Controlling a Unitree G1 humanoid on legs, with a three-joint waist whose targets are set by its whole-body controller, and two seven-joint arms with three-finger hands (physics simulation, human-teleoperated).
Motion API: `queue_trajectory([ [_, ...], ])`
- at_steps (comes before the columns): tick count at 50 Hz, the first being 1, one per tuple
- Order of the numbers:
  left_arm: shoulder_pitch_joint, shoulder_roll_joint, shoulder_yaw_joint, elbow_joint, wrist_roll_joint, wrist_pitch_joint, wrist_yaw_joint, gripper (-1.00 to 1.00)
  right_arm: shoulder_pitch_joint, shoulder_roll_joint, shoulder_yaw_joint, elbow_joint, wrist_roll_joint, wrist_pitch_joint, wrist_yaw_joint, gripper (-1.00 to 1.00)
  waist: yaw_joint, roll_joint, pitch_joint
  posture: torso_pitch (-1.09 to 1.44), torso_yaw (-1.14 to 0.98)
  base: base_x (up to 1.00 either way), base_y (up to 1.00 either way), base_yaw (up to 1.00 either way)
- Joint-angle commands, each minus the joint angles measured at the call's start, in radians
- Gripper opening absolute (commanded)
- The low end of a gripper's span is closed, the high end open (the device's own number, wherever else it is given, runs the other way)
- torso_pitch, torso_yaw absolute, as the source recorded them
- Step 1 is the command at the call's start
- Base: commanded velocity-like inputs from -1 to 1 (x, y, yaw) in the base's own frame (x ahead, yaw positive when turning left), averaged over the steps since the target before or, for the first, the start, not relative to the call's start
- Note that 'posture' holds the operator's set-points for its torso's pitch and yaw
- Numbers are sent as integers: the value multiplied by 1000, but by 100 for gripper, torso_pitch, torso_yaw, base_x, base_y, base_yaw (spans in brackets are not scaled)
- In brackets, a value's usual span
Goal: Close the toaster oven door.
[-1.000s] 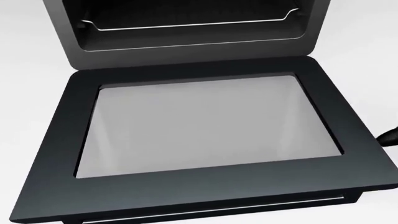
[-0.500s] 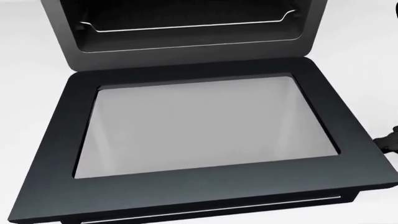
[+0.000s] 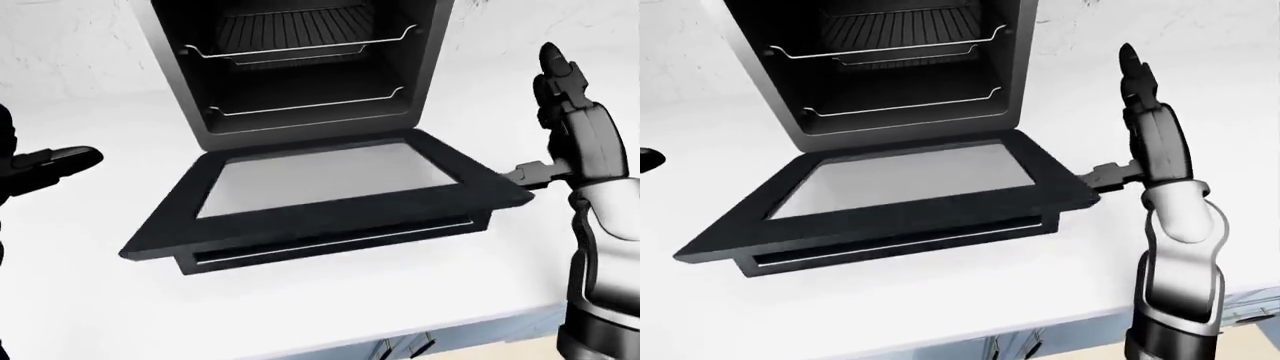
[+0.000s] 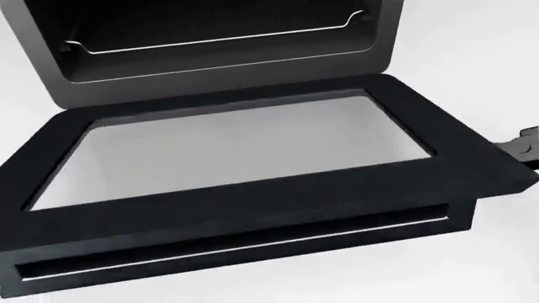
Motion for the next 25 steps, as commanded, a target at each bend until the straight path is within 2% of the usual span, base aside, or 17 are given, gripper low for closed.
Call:
queue_trajectory([
  [1, -18, 23, 23, -22, 6, -30, 1, 100, -40, -6, 21, -67, 54, -16, -19, 100, 7, -7, -23, 0, 0, 0, 0, 0],
  [11, -3, 39, 47, 0, 14, -42, -17, 100, -68, 14, 43, -106, 84, 50, -94, 100, 4, -10, -22, 0, 0, 0, 0, 0],
  [18, 0, 39, 49, 1, 18, -45, -20, 100, -84, 35, 54, -147, 138, 163, -160, 100, 9, -10, -21, 0, 0, 0, 0, 0],
  [21, -1, 40, 51, -1, 16, -43, -19, 100, -104, 61, 58, -173, 175, 235, -217, 100, 10, -8, -20, 0, 0, 0, 0, 0],
  [25, -2, 41, 51, 1, 15, -42, -20, 100, -134, 62, 59, -189, 202, 268, -293, 100, 10, -4, -19, 0, 0, 0, 0, 0],
])
